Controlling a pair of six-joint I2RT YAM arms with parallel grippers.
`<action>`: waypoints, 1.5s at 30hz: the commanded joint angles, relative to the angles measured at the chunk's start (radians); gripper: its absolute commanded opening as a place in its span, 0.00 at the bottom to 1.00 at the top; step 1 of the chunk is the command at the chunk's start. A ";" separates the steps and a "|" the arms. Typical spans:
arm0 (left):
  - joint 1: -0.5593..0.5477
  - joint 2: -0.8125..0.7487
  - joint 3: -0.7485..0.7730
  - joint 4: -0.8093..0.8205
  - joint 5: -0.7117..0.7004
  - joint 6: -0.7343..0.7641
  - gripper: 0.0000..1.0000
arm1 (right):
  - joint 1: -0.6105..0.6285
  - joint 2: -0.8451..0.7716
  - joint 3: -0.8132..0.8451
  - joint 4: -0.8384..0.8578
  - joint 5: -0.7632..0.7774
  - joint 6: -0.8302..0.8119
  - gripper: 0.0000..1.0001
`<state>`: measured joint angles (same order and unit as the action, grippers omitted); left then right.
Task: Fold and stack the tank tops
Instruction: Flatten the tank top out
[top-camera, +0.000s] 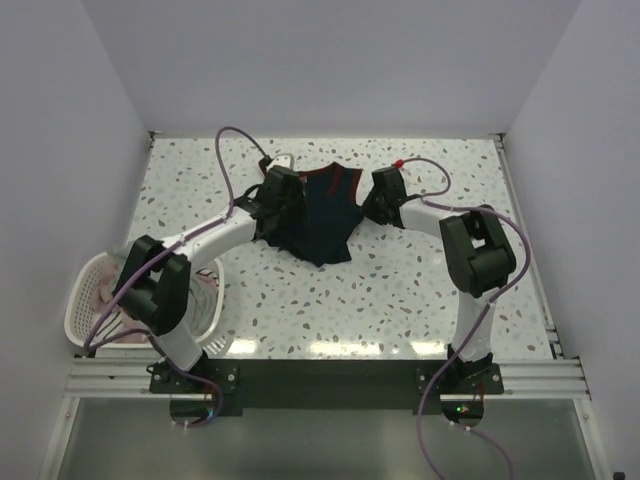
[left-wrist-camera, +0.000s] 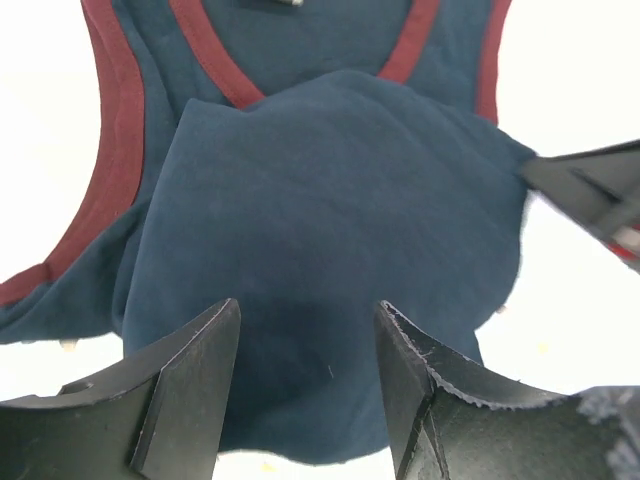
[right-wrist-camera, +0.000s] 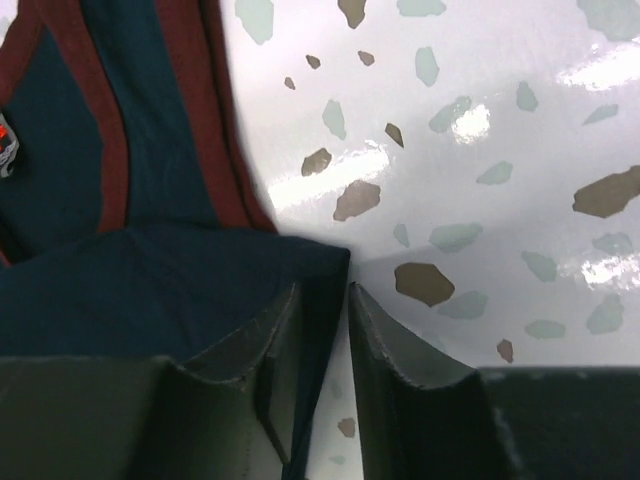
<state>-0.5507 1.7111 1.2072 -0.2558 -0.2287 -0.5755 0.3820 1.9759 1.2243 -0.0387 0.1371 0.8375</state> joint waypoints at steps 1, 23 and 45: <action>-0.002 -0.126 -0.043 0.062 0.031 -0.018 0.61 | 0.005 0.044 0.053 0.026 -0.010 0.035 0.28; -0.012 -0.461 -0.230 -0.011 -0.012 -0.092 0.62 | -0.161 -0.343 0.285 -0.210 -0.169 -0.187 0.00; 0.110 -0.524 -0.314 -0.096 -0.026 -0.225 0.52 | 0.746 -1.013 -0.528 -0.234 -0.088 -0.161 0.00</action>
<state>-0.4500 1.2083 0.9279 -0.3607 -0.2962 -0.7933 1.0172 0.9554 0.7898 -0.2760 -0.0120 0.6178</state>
